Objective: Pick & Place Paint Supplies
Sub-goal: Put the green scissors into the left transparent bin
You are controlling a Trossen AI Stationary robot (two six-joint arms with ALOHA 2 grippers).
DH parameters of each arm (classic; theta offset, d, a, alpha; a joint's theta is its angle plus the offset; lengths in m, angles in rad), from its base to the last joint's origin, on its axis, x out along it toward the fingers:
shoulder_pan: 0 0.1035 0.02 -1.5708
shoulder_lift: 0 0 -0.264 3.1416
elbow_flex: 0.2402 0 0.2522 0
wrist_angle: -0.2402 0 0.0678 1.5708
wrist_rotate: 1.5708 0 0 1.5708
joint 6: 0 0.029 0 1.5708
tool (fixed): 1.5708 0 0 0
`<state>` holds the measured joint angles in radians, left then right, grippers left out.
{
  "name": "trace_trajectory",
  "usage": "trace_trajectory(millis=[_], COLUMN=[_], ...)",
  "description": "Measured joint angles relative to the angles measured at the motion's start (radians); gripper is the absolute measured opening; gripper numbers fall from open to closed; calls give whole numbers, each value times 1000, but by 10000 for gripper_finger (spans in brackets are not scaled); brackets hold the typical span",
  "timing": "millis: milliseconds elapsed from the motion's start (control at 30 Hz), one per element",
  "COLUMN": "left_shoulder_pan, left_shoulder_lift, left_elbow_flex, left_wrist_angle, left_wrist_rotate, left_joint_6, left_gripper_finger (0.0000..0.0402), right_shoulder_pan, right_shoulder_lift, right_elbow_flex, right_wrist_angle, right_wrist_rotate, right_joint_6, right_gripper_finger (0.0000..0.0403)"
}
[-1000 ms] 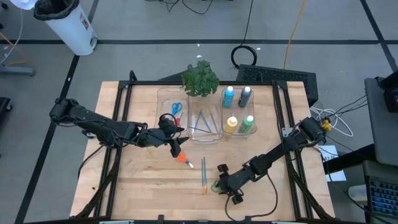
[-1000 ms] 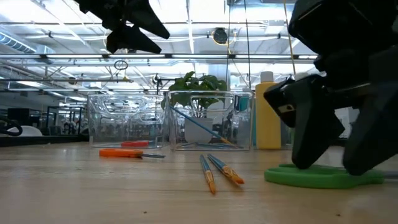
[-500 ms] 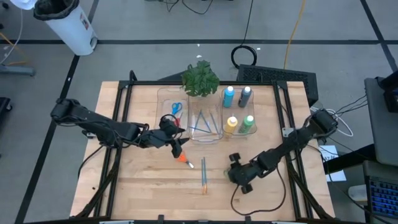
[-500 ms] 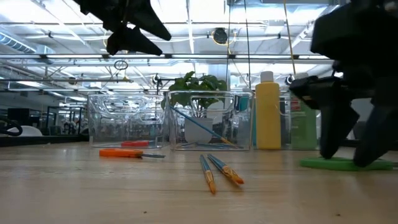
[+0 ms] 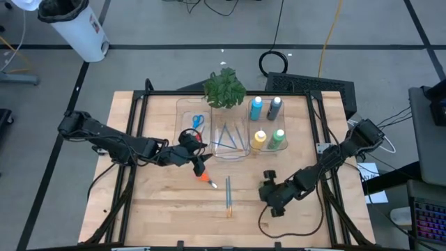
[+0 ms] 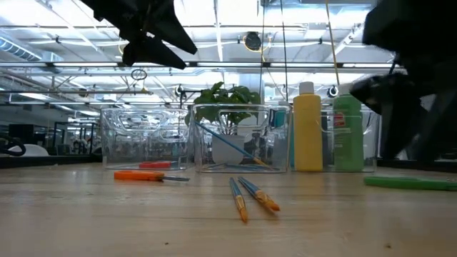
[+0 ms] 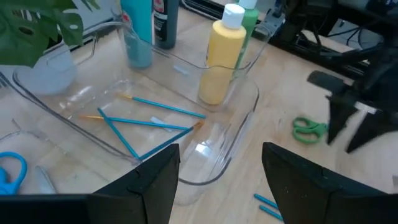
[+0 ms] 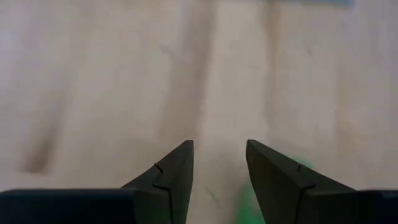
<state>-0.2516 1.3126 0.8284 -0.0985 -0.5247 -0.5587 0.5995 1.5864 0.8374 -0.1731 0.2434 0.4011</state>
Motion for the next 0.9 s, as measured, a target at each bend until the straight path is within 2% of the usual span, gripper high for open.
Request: trace_trajectory(millis=[200, 400, 600, 900], left_shoulder_pan=[0, 2, 5, 6], left_shoulder_lift=[16, 28, 39, 50], left_elbow_flex=[0, 0, 0, 0], left_wrist_angle=[3, 4, 36, 52], left_wrist_rotate=[-1, -1, 0, 0], left_joint_6=[-5, -10, -4, -1], left_gripper_finger=[237, 237, 237, 237], right_shoulder_pan=[-5, -5, -27, -35], right_shoulder_lift=[-2, -3, 19, 59], right_elbow_flex=[-1, -39, -89, -105], right_wrist_angle=[-108, -40, 16, 51], right_wrist_rotate=[80, 74, 72, 46], right_joint_6=[154, 167, 263, 196], right_gripper_finger=[141, 141, 141, 128])
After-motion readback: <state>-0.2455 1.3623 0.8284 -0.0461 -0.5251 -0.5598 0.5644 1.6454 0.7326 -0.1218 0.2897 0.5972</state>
